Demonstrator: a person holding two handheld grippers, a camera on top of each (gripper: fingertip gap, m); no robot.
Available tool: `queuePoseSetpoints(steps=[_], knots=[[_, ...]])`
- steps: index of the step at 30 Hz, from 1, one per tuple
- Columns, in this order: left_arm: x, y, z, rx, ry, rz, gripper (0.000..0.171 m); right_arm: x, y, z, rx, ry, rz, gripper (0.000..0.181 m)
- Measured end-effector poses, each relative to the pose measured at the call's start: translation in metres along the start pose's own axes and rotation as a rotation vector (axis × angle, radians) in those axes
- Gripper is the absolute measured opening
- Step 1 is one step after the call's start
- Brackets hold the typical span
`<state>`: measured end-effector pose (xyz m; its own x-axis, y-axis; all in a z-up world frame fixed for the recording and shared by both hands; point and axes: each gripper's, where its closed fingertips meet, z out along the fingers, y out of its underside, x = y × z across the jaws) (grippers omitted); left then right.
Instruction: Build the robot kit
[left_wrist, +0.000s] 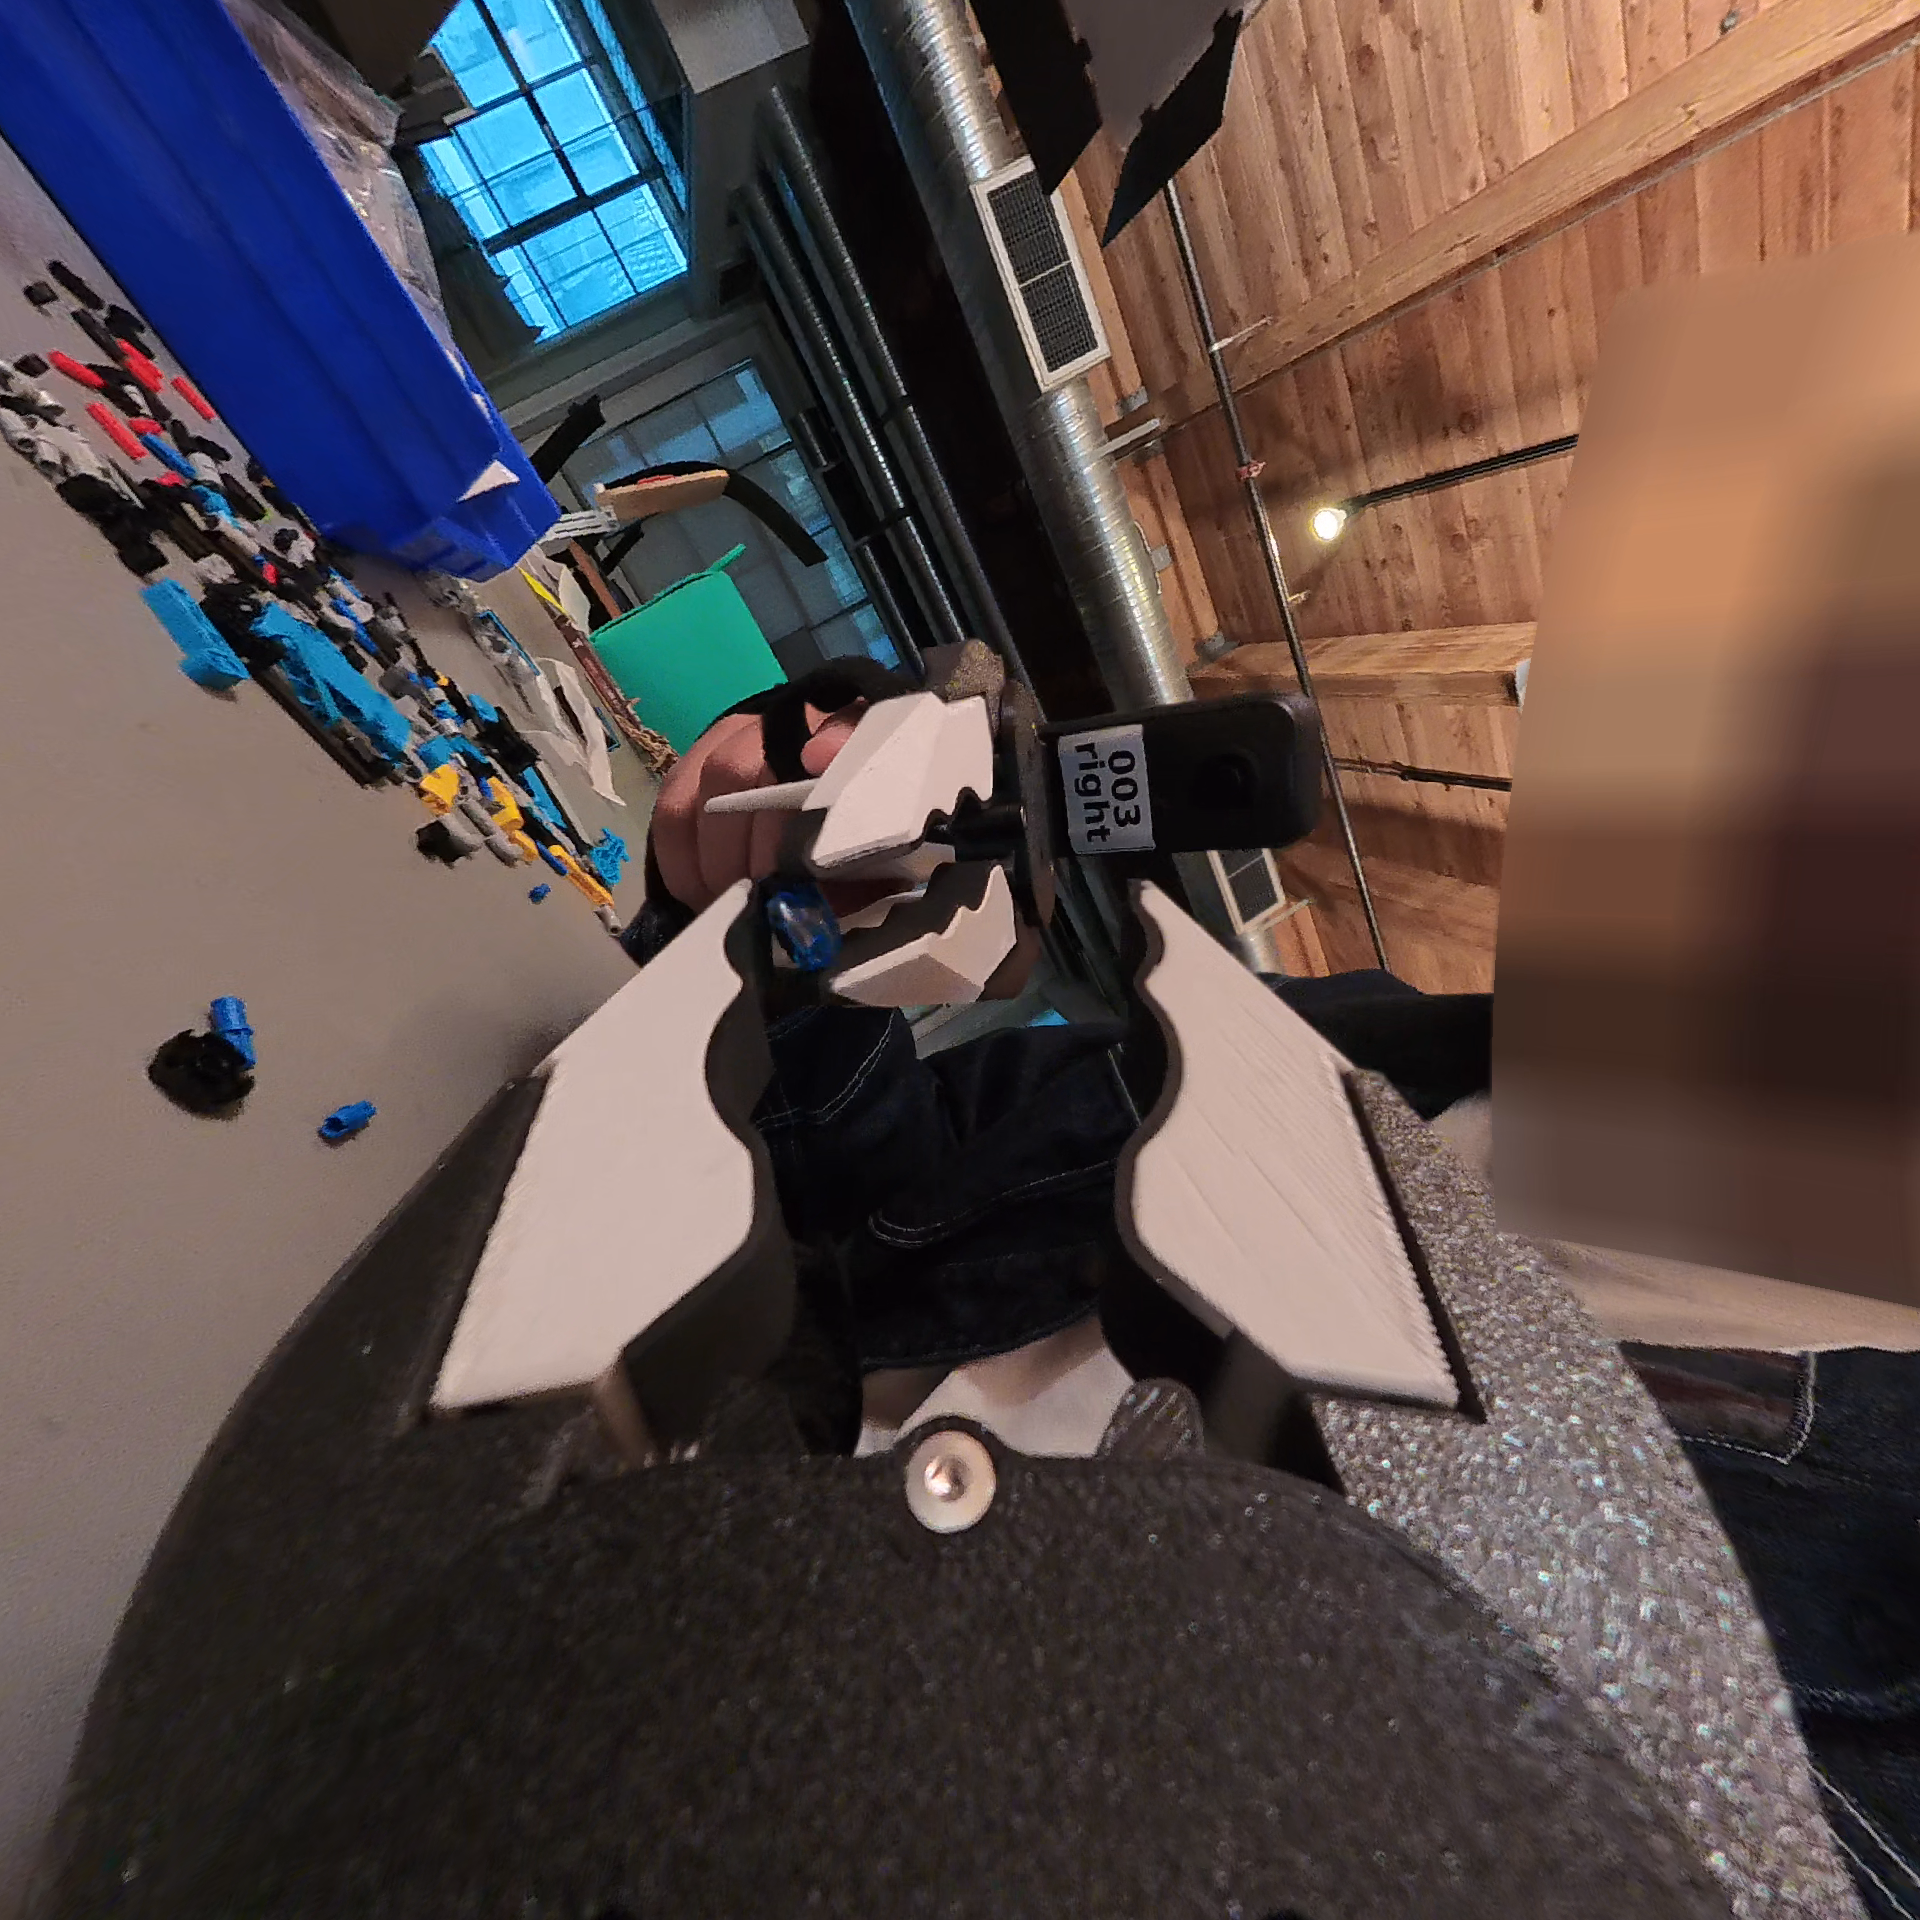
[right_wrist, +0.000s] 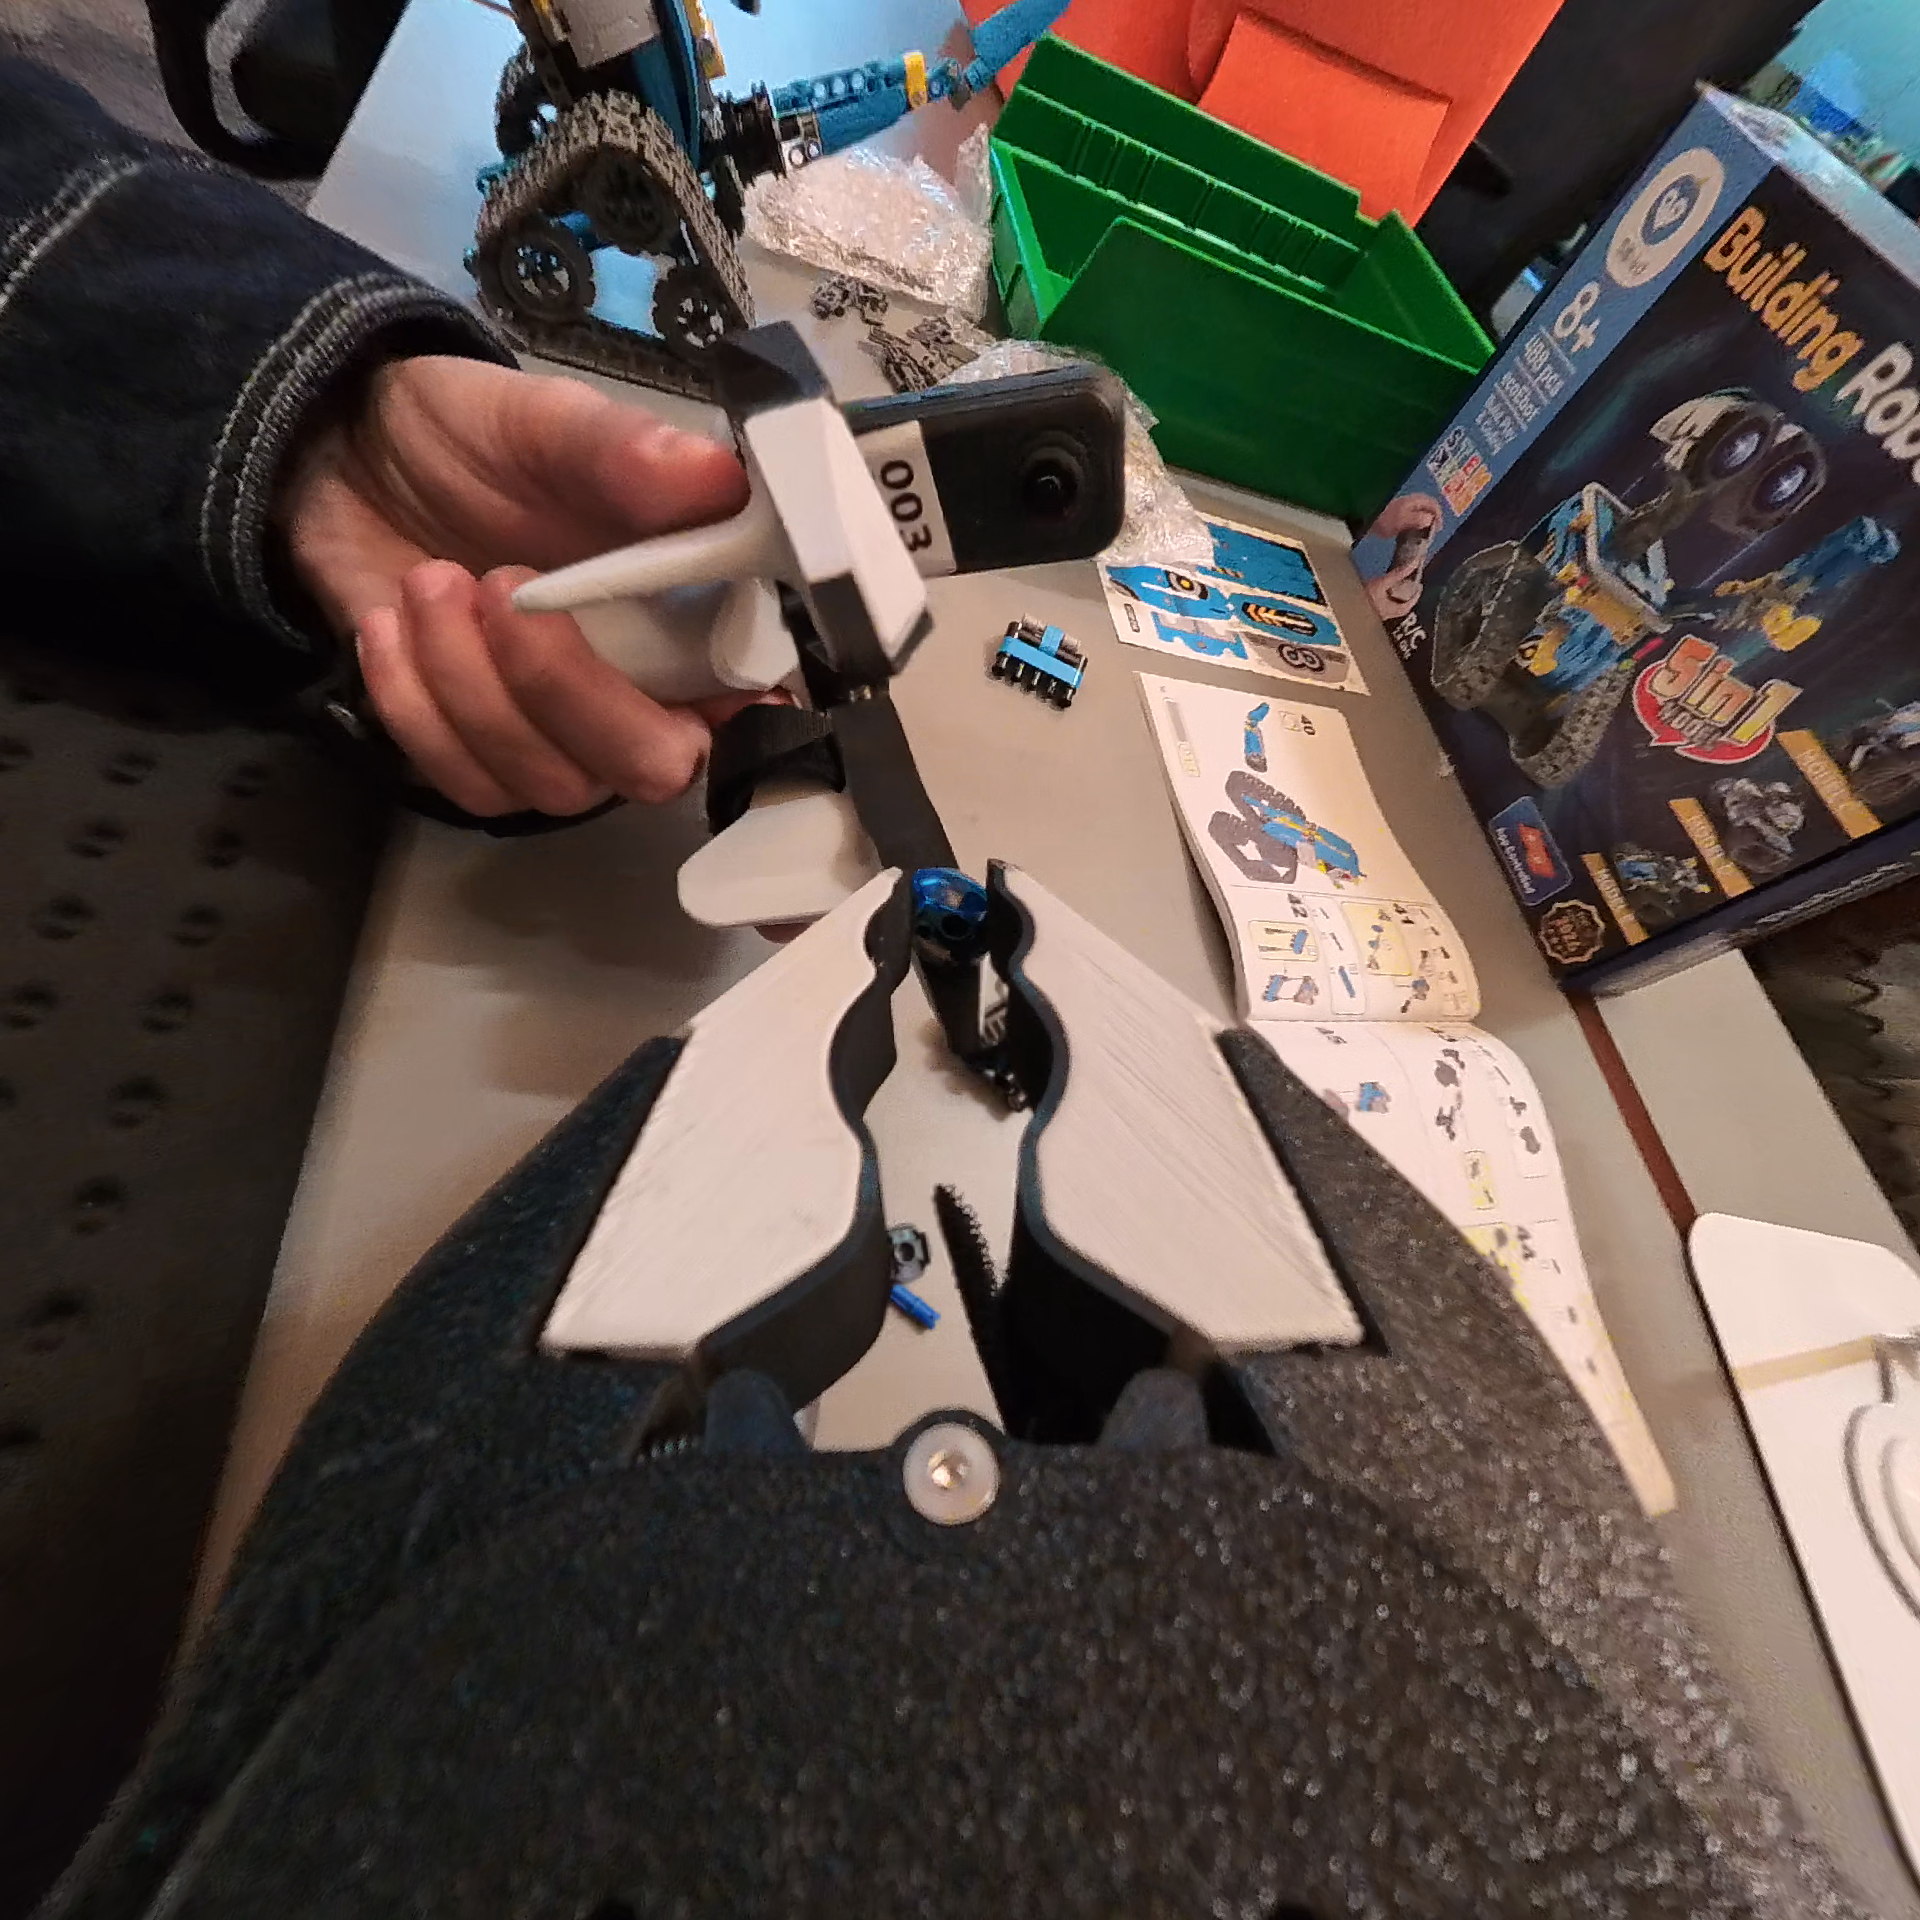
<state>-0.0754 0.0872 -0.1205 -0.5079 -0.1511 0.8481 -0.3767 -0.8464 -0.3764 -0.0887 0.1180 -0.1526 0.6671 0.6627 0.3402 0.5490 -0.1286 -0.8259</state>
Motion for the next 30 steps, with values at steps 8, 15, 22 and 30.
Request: queuePoseSetpoints(steps=[8,15,22,30], knots=[[-0.009,-0.002,-0.002,0.008,-0.009,-0.047,0.046,0.002,0.001,-0.004,0.090,-0.049,0.080,0.013],[-0.015,-0.003,-0.004,0.028,0.003,-0.107,0.019,0.000,-0.004,-0.006,0.146,-0.063,0.089,0.013],[-0.024,-0.004,-0.008,0.033,-0.084,-0.022,0.007,-0.002,-0.003,-0.009,0.163,-0.073,0.095,0.026],[-0.005,0.002,-0.003,-0.006,0.007,0.001,0.008,-0.003,-0.002,-0.009,0.162,-0.060,0.062,0.023]])
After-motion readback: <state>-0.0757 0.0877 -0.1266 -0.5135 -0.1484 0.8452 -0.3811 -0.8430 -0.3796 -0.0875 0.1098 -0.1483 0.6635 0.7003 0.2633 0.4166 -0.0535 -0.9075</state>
